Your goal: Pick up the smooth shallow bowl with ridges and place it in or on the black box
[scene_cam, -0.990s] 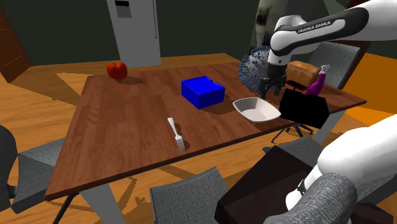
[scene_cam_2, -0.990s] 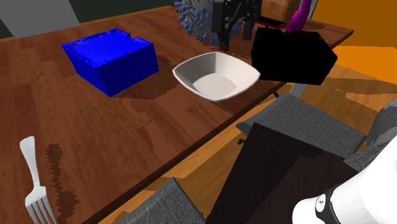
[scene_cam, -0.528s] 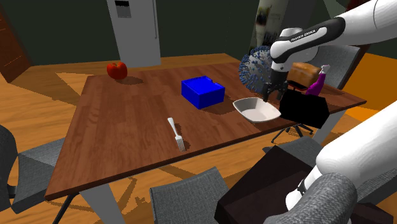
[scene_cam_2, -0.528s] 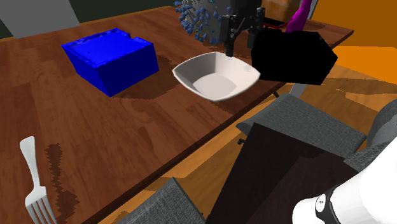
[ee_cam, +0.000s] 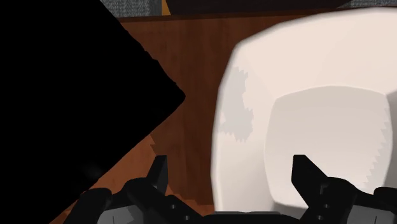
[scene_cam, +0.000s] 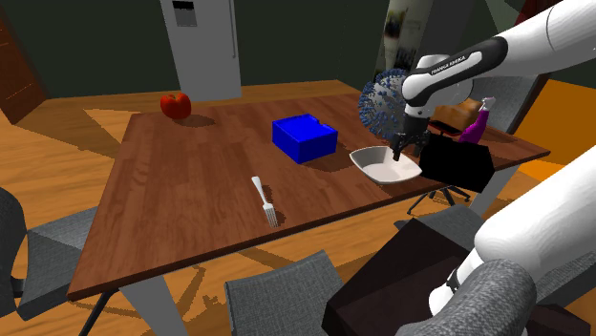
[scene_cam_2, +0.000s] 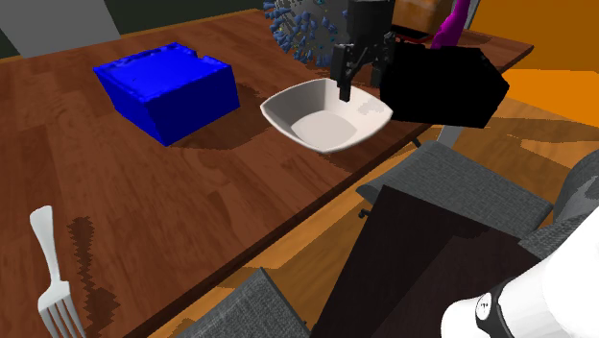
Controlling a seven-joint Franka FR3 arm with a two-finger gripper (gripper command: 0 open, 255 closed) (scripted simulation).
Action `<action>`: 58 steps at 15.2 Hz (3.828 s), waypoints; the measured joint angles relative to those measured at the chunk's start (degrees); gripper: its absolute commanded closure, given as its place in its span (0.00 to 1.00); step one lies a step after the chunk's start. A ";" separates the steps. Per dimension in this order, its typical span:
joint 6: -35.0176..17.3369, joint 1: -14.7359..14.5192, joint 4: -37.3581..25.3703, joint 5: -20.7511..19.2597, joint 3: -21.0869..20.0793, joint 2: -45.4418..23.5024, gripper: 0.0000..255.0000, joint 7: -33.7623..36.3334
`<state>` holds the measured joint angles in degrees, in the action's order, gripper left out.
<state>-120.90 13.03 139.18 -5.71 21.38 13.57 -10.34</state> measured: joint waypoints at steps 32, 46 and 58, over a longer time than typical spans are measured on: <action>13.05 0.08 -8.14 -0.61 -1.47 4.98 1.00 0.98; 23.68 -0.19 -17.22 -0.40 -2.49 6.54 1.00 1.23; 27.39 4.10 -24.42 -3.17 6.19 3.91 1.00 -11.65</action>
<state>-93.51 17.12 114.76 -8.88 27.57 17.48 -21.99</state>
